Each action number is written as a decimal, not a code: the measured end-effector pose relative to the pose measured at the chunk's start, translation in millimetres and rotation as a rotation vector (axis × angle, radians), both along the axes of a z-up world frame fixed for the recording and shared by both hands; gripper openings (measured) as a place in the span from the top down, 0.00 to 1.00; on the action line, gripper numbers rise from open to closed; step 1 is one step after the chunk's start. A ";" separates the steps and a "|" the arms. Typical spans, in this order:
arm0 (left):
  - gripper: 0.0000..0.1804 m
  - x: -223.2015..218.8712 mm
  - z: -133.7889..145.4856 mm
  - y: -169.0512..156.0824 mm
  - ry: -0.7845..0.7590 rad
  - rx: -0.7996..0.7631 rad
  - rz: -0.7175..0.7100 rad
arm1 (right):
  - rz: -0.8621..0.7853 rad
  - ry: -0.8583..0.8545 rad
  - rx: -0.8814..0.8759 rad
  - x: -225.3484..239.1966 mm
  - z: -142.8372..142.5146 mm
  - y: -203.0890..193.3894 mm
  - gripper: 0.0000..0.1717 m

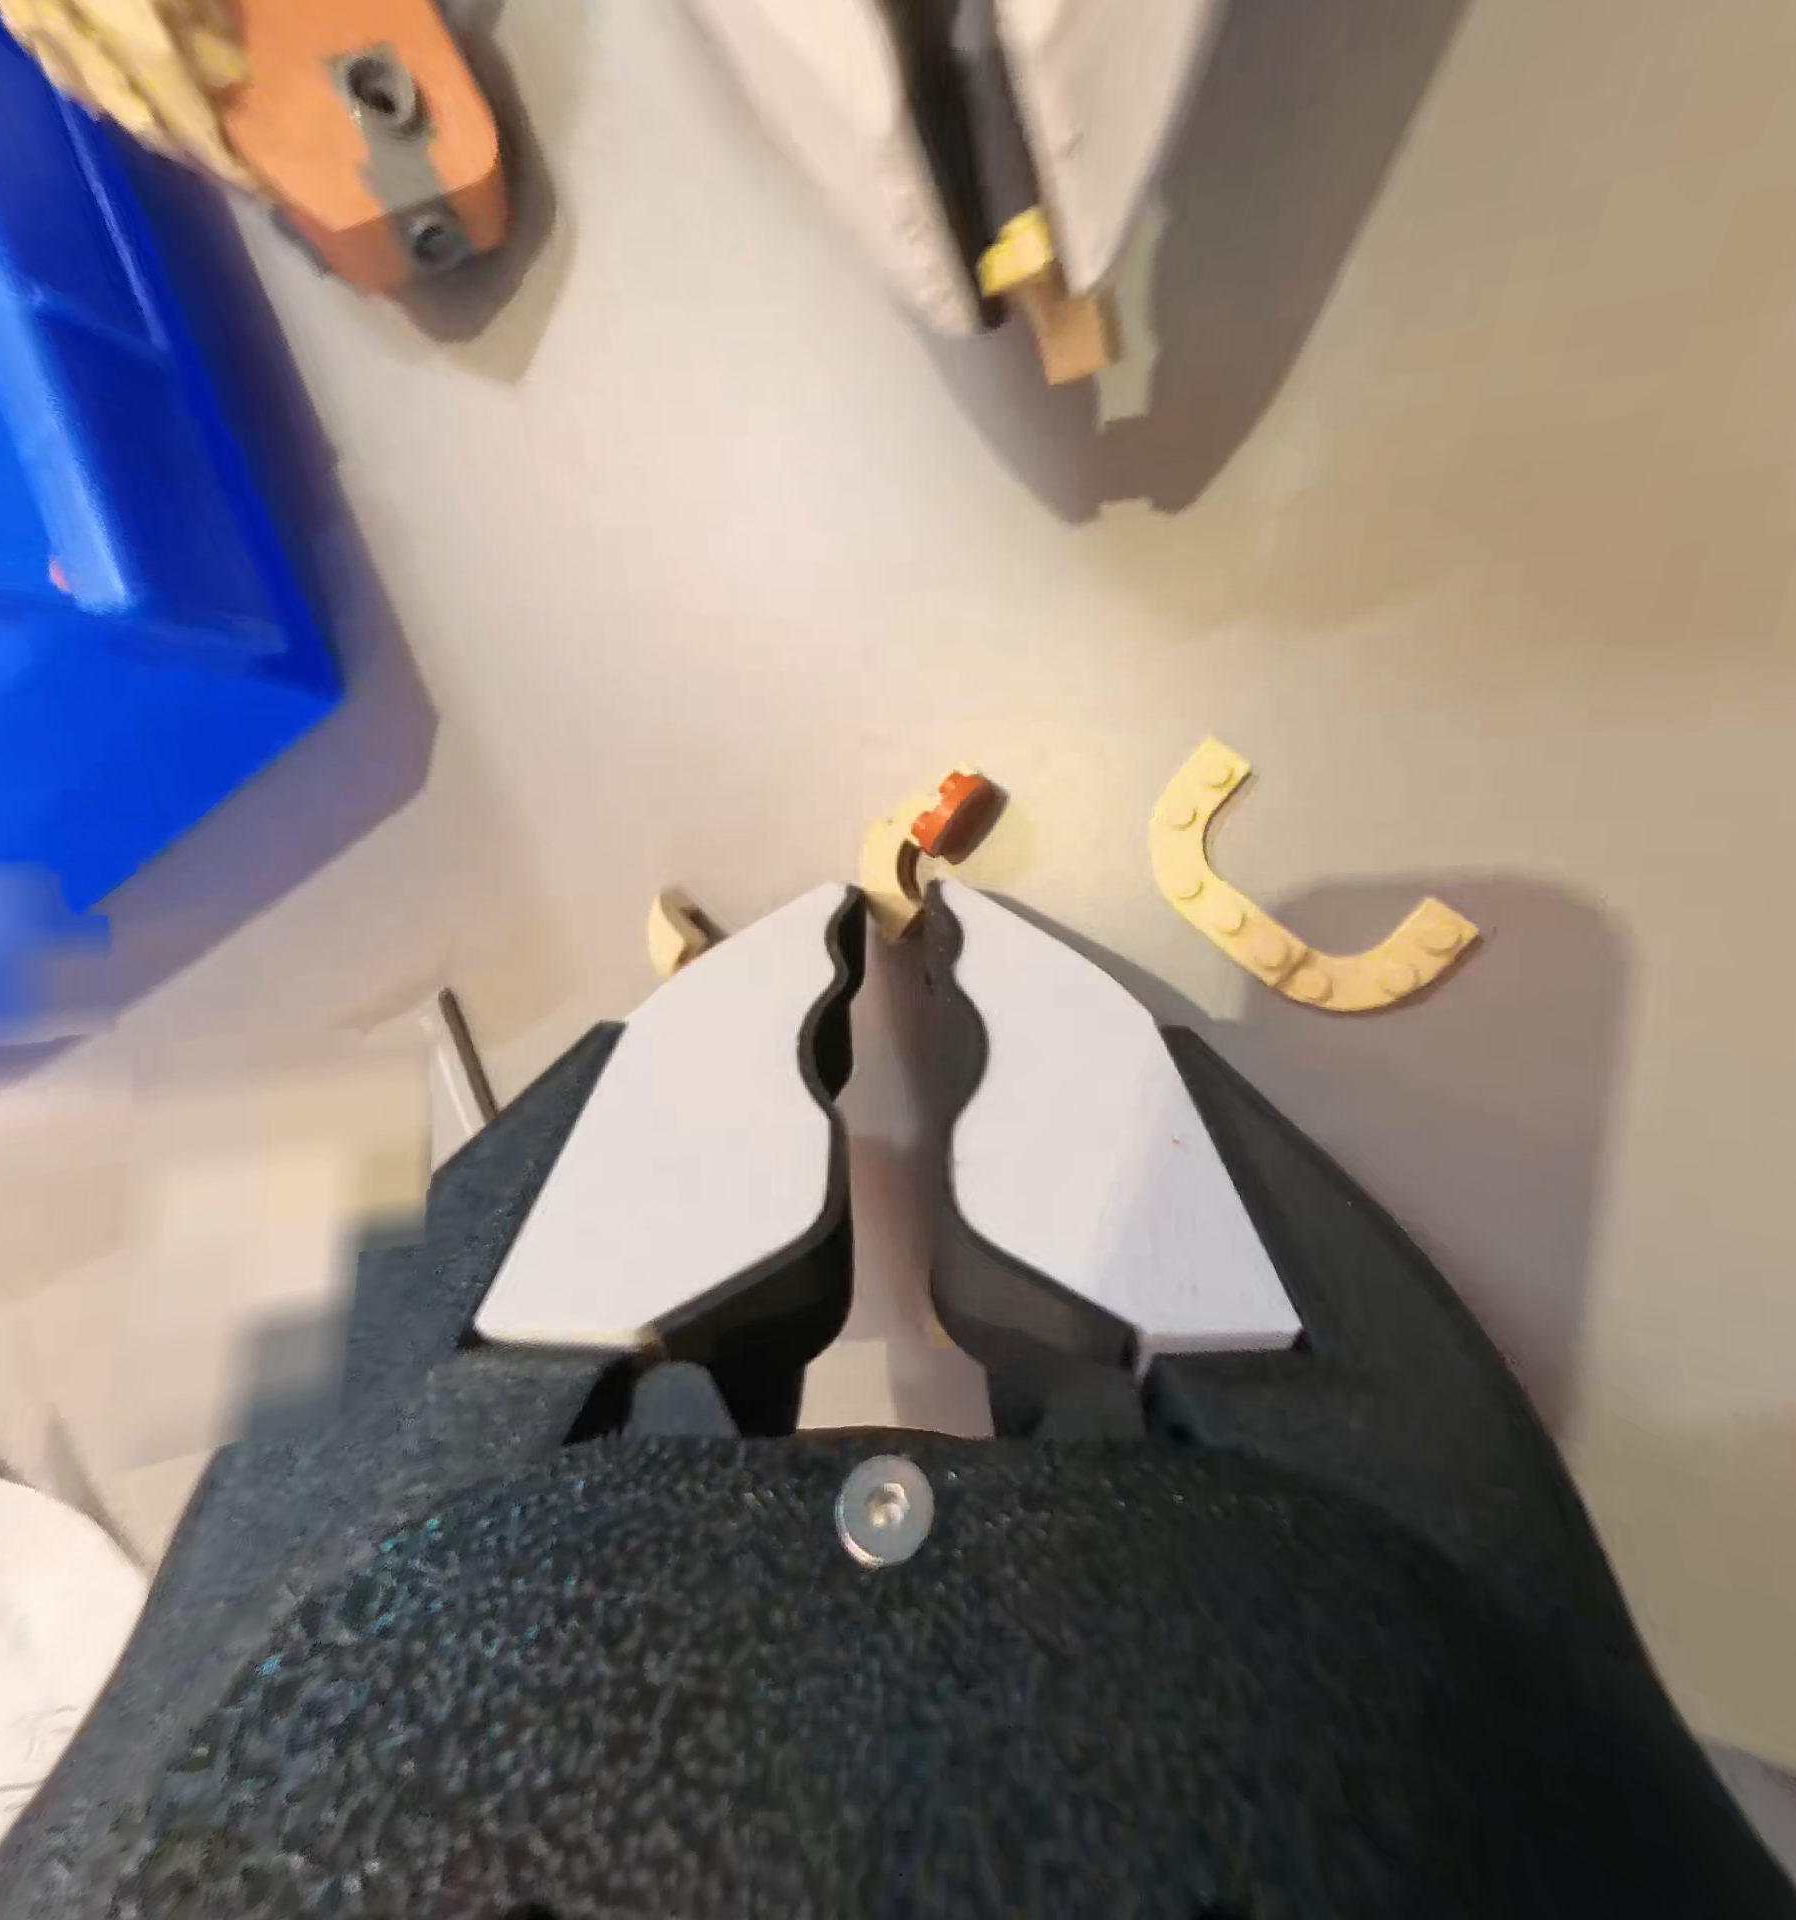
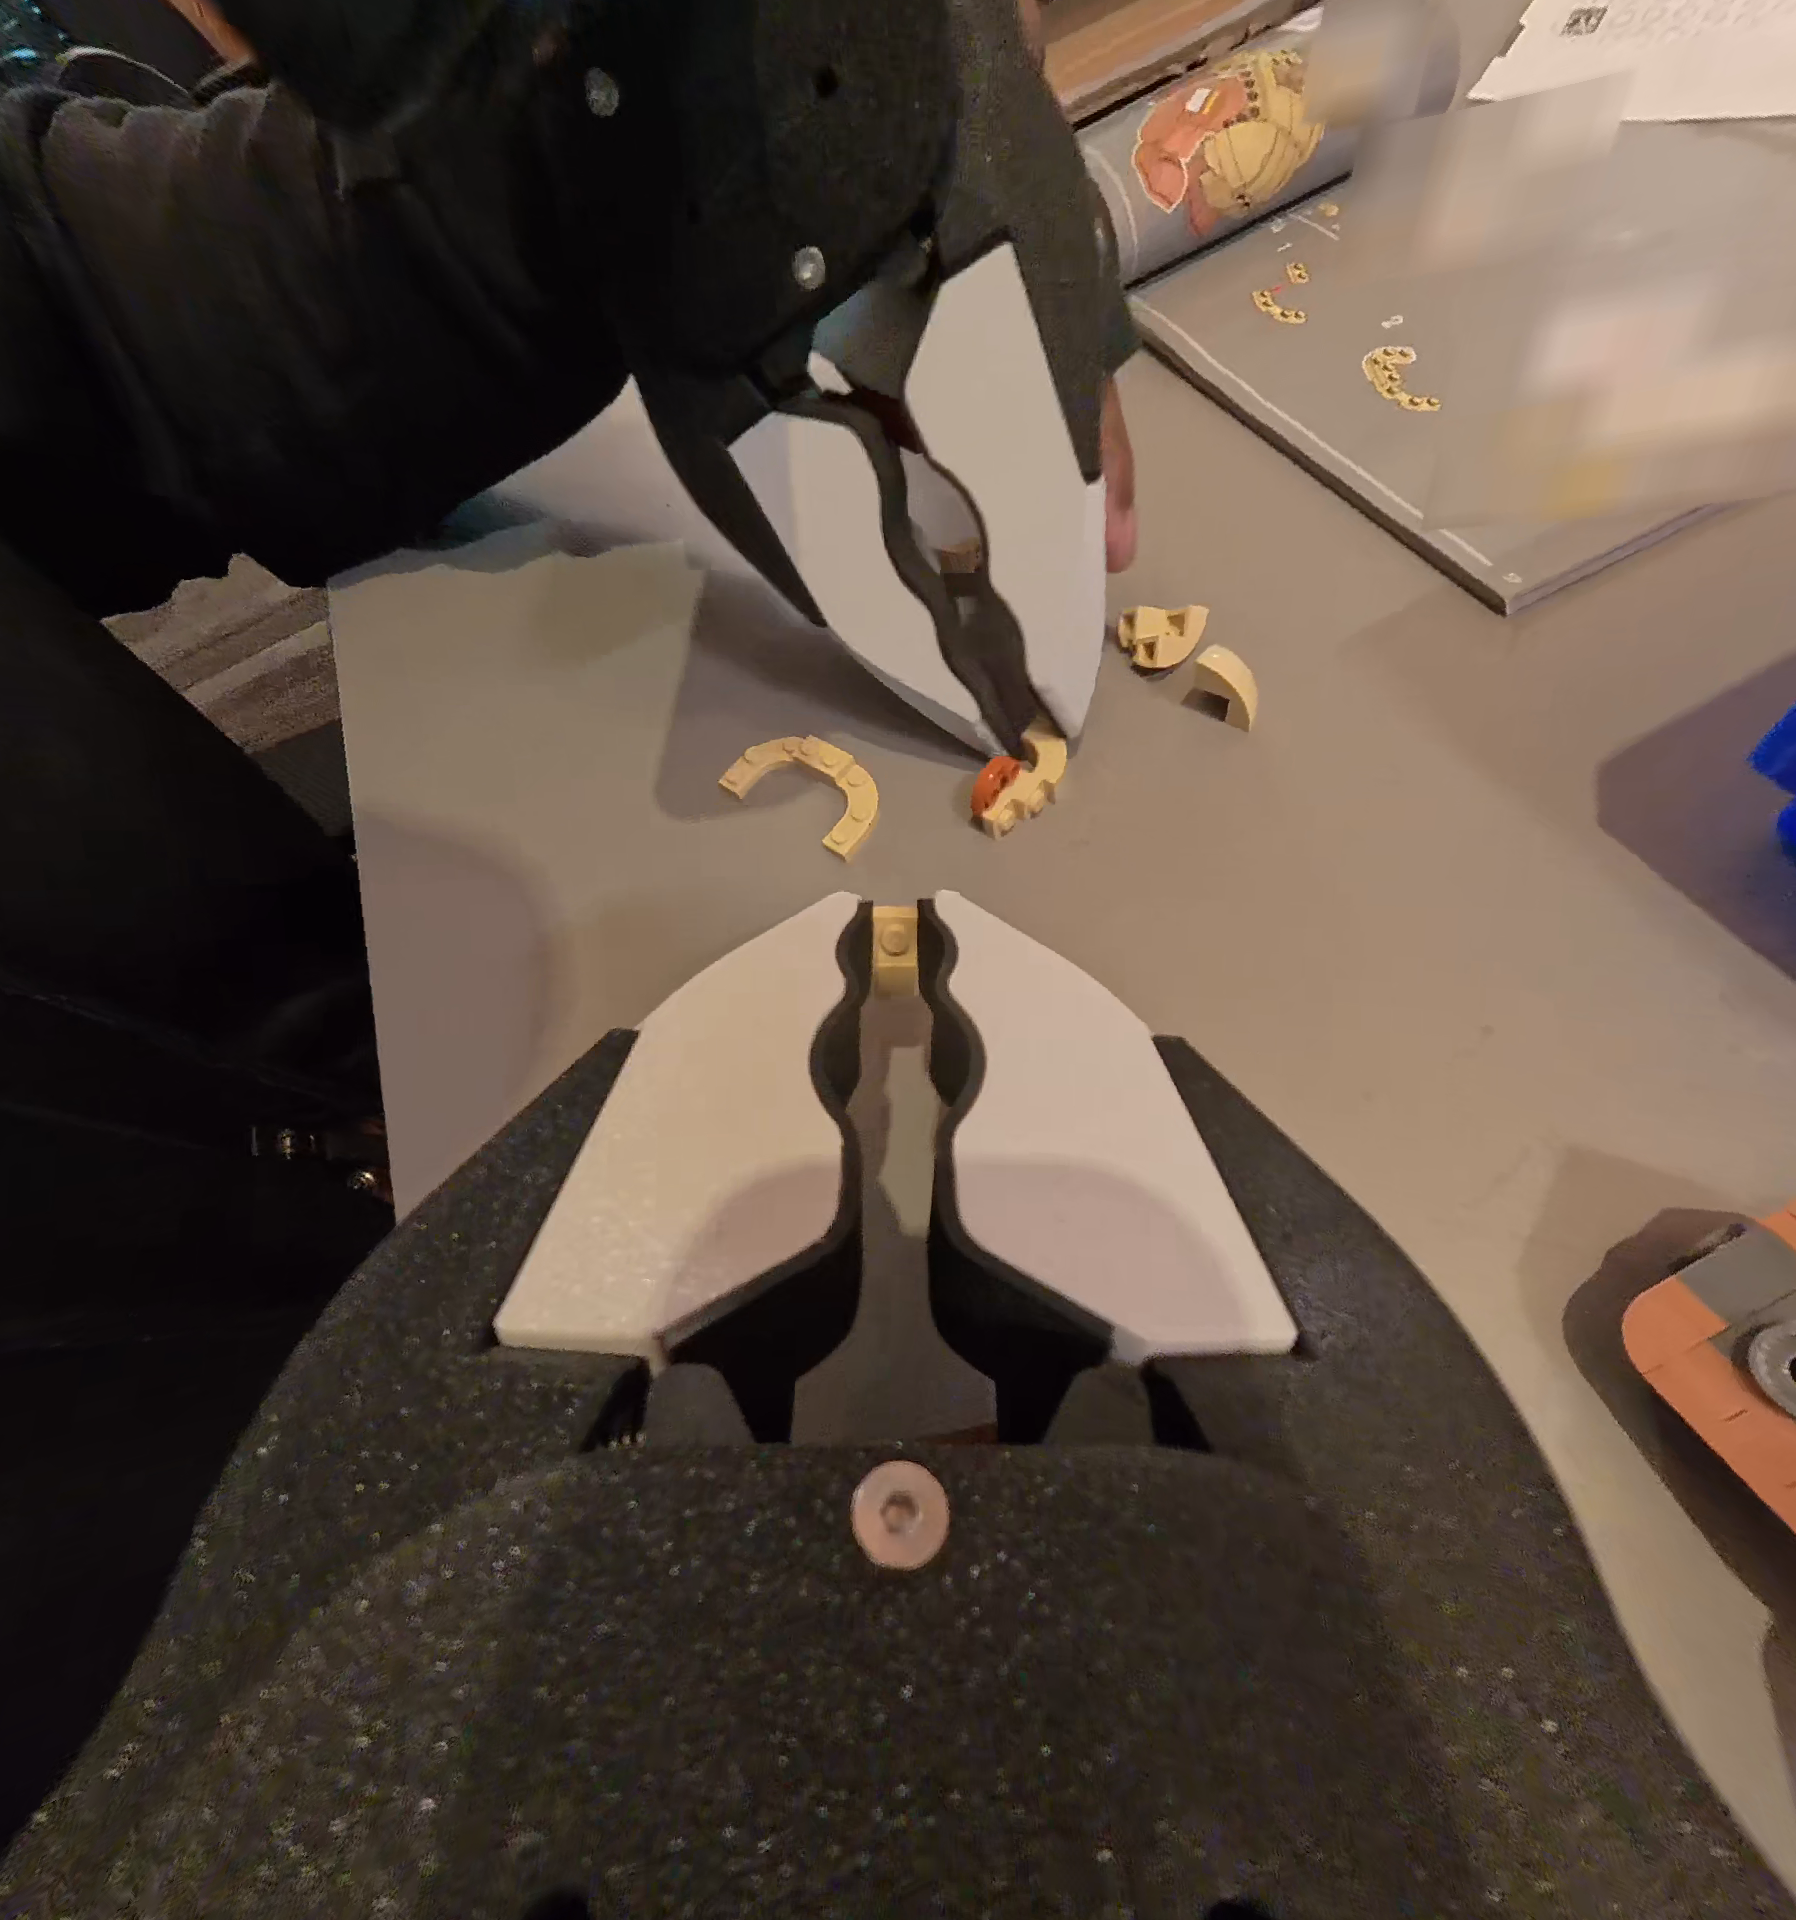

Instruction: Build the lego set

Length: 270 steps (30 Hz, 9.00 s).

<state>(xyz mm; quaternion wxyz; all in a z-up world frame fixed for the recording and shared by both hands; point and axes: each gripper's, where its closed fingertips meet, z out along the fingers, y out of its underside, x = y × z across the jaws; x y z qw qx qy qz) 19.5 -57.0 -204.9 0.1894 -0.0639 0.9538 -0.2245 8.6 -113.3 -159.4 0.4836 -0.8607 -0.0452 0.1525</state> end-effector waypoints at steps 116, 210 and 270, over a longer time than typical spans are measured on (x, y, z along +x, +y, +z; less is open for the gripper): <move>0.95 -3.7 106.2 -24.3 -1.147 -0.104 -0.045 | -0.127 -0.078 0.290 5.5 37.2 32.6 0.96; 0.92 27.4 141.2 60.2 0.222 -1.723 0.460 | -0.044 -0.040 0.403 35.2 75.9 100.2 0.96; 0.93 9.5 141.7 48.5 0.208 -1.704 0.340 | 0.238 -0.440 -0.082 7.0 -11.7 74.1 0.96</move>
